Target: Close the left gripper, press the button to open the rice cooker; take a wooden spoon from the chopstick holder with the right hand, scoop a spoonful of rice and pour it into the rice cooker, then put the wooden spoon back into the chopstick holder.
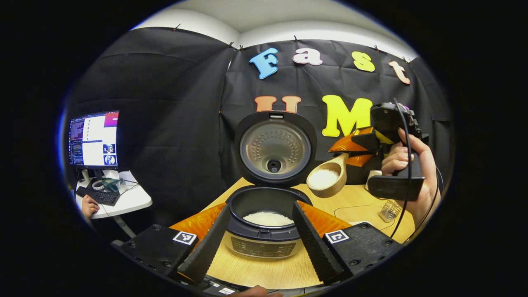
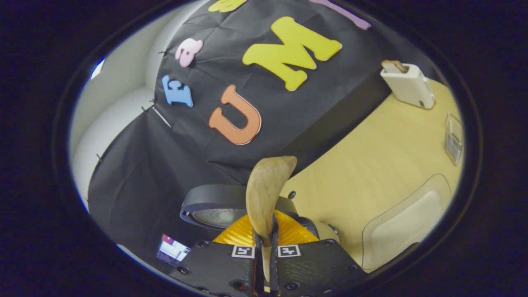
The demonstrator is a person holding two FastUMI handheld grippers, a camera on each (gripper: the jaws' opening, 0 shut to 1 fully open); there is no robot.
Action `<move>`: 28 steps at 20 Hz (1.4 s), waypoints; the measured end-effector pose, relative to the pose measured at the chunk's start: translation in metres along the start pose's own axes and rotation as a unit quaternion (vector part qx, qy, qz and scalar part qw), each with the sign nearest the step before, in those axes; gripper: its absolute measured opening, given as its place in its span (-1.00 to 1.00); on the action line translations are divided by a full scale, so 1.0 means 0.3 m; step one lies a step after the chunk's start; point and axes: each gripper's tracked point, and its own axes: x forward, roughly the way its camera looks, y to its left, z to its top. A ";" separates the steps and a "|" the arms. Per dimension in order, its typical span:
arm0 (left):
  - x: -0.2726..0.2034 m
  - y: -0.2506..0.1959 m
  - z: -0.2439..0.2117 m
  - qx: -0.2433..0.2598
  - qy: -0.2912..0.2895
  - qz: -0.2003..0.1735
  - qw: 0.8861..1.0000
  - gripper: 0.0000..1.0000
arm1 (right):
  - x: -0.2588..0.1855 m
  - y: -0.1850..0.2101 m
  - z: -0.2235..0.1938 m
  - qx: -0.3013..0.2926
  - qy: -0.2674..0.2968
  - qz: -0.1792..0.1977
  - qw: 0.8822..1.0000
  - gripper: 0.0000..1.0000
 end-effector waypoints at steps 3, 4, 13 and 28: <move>0.003 0.037 -0.002 0.002 0.002 0.010 1.000 0.94 | 0.049 0.062 0.006 -0.111 -0.026 -0.031 0.993 -0.89; 0.002 0.052 -0.006 0.003 0.003 0.016 1.000 0.94 | 0.068 0.078 -0.002 -0.136 -0.026 -0.036 0.990 -0.89; 0.018 0.125 -0.037 -0.002 0.020 0.045 0.999 0.94 | 0.114 0.137 -0.094 -0.205 -0.006 -0.036 0.978 -0.89; 0.028 0.140 -0.068 0.000 0.036 0.057 0.998 0.90 | 0.025 0.410 -0.178 -0.529 -0.090 -0.029 0.843 -0.89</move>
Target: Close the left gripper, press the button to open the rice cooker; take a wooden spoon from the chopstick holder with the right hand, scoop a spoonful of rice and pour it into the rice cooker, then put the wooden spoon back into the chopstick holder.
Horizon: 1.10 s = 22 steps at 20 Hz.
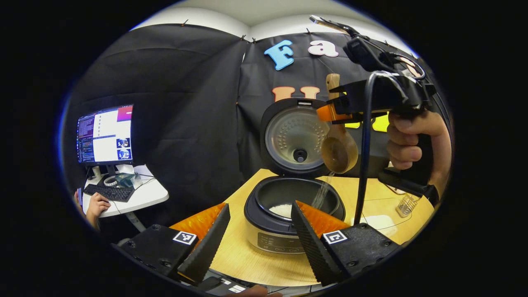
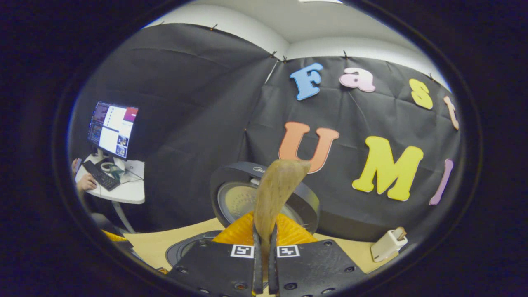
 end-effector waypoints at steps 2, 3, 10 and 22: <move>0.003 0.001 -0.004 -0.002 0.004 0.001 1.000 0.90 | -0.008 0.006 0.015 -0.022 -0.007 -0.007 1.000 -0.89; 0.004 0.000 -0.008 0.000 0.007 0.001 1.000 0.90 | -0.013 0.004 0.015 -0.030 -0.007 -0.013 0.999 -0.89; 0.000 -0.014 0.007 0.005 0.000 -0.005 1.000 0.90 | -0.045 -0.068 0.005 -0.022 -0.003 -0.035 0.999 -0.88; -0.015 -0.107 0.042 0.013 -0.015 -0.016 1.000 0.90 | -0.172 -0.402 -0.053 0.049 -0.005 -0.077 0.996 -0.91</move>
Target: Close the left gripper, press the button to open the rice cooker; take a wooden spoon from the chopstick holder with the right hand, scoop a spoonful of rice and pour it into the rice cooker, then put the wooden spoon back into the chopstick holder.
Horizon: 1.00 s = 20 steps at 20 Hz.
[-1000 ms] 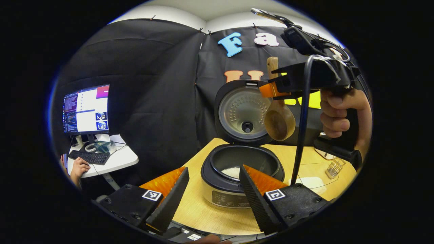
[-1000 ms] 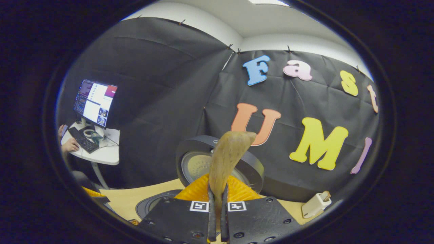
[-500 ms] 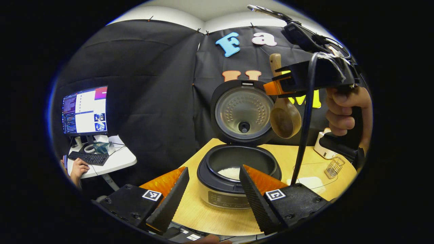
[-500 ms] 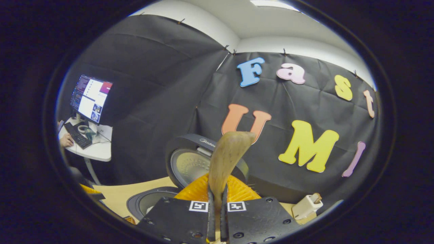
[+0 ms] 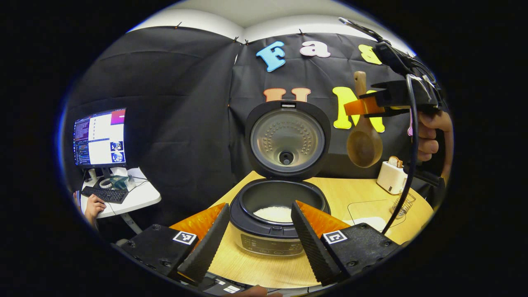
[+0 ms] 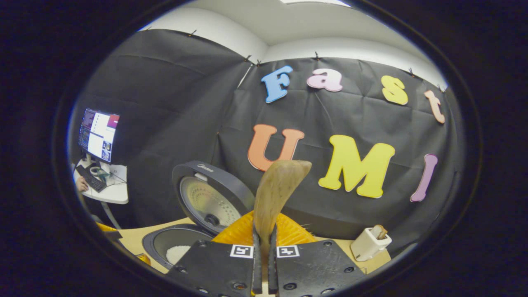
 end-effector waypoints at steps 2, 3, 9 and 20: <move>-0.007 -0.007 0.009 0.003 -0.005 0.004 1.000 0.90 | -0.025 -0.082 -0.013 0.018 -0.001 -0.008 1.000 -0.91; -0.007 -0.011 0.011 0.004 -0.007 0.006 1.000 0.90 | -0.034 -0.134 -0.029 0.026 0.001 -0.015 1.000 -0.89; -0.014 -0.036 0.028 0.013 -0.015 0.012 1.000 0.90 | -0.079 -0.441 -0.110 0.061 0.001 -0.075 0.995 -0.89; -0.023 -0.116 0.039 0.027 -0.023 -0.007 0.999 0.91 | -0.188 -0.817 -0.312 0.070 0.025 -0.144 0.987 -0.89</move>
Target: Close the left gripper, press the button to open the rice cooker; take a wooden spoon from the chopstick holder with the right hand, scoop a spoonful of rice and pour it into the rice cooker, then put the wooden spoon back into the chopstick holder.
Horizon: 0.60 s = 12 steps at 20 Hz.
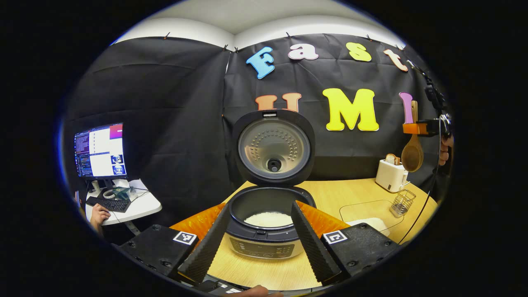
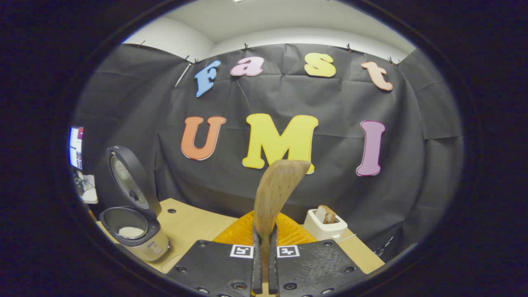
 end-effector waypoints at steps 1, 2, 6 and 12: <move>-0.002 -0.005 0.000 -0.001 -0.001 -0.001 1.000 1.00 | 0.018 -0.035 -0.025 0.001 0.001 -0.005 1.000 -0.87; 0.001 -0.007 0.000 -0.002 -0.001 -0.002 1.000 1.00 | 0.027 -0.072 -0.048 0.006 0.003 -0.012 1.000 -0.87; 0.006 -0.034 -0.005 0.001 0.002 -0.008 1.000 0.91 | 0.074 -0.216 -0.180 0.019 0.029 -0.046 0.998 -0.88; 0.002 -0.094 0.002 0.004 -0.002 -0.026 1.000 0.90 | 0.156 -0.345 -0.434 0.066 0.072 -0.082 0.992 -0.87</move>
